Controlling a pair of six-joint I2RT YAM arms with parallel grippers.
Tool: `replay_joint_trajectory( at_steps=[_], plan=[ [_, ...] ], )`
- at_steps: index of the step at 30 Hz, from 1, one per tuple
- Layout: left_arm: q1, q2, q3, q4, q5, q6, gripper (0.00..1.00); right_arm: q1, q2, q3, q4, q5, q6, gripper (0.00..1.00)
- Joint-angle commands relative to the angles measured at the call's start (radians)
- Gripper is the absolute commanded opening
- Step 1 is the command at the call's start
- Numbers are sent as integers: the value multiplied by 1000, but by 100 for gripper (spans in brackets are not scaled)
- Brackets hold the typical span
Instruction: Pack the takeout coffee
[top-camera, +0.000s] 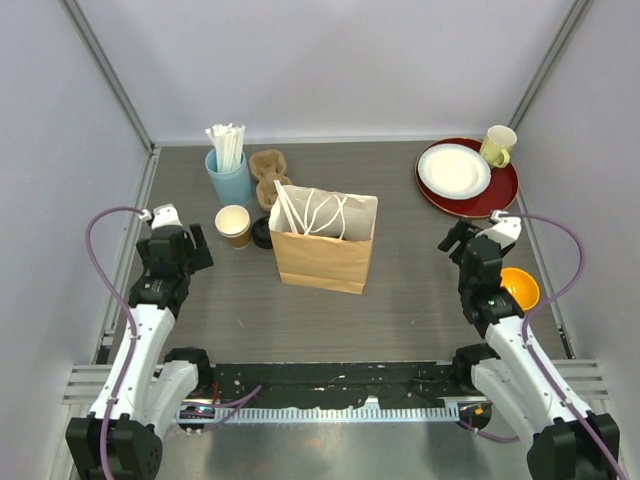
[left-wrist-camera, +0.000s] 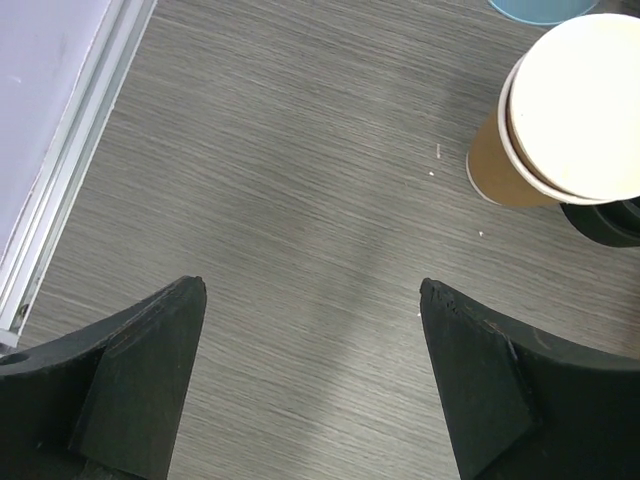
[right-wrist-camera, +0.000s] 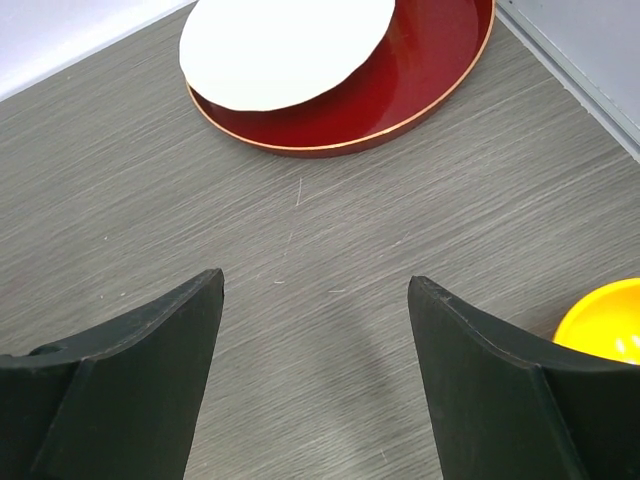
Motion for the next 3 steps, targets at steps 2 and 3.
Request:
replay_joint_trajectory(
  at_steps=[2, 3],
  plan=[
    [2, -8, 10, 36, -76, -53, 92, -1, -43, -10, 15, 44, 22, 80],
    [2, -12, 13, 34, -85, -61, 93, -2, -47, -13, 12, 56, 28, 80]
  ],
)
